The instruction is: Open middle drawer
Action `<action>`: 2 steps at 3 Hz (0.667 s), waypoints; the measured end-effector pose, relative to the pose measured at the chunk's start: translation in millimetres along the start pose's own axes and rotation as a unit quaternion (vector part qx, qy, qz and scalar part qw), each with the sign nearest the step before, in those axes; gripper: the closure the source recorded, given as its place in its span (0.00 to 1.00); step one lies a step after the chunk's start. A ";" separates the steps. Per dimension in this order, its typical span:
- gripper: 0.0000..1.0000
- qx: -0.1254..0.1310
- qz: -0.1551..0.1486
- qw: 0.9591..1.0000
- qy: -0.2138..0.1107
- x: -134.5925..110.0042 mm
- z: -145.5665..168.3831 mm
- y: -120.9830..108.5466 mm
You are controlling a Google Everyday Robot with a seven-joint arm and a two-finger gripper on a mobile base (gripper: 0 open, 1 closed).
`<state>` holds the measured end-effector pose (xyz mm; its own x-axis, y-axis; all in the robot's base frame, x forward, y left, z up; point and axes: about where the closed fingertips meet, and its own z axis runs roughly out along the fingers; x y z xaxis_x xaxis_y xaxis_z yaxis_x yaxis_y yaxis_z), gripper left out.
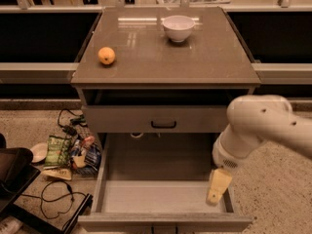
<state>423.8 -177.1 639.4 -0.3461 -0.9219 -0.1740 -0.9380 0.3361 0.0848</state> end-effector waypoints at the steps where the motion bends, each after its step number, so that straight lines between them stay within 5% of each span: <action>1: 0.00 -0.001 -0.044 0.999 -0.015 -2.4 -70.2 -20.3; 2: 0.00 -0.001 -0.079 0.996 -0.049 18.5 -123.5 -25.4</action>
Offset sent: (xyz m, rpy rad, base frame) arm 0.0149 -0.0931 0.1748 0.1810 -0.1159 0.2517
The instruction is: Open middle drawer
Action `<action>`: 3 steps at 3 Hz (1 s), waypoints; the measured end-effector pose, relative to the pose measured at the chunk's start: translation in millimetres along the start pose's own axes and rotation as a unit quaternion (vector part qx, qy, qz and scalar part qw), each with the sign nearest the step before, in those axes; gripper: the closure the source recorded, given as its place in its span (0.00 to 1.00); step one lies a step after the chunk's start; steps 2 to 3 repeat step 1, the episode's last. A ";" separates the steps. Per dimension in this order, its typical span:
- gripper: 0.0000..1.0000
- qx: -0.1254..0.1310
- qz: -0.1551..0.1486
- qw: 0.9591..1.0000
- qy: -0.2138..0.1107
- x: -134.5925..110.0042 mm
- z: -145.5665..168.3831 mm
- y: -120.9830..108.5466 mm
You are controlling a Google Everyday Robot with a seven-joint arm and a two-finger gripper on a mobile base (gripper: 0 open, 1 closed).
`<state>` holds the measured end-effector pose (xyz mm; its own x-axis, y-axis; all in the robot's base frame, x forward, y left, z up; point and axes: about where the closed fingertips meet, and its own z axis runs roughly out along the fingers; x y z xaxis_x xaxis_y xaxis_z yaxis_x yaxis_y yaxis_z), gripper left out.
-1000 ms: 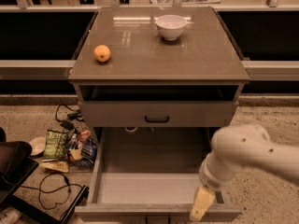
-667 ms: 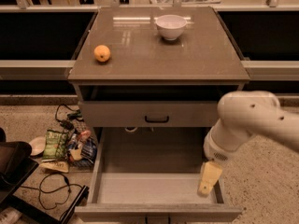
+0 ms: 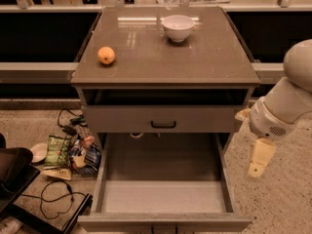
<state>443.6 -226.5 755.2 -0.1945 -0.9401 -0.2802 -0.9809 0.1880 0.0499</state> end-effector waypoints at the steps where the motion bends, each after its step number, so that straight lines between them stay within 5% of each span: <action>1: 0.00 0.010 -0.016 0.999 -0.036 28.3 -36.0 7.5; 3: 0.00 0.010 -0.016 0.999 -0.036 28.3 -36.0 7.5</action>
Offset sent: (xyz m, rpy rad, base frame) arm 0.0000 0.0000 0.0000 0.0000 0.0000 0.0000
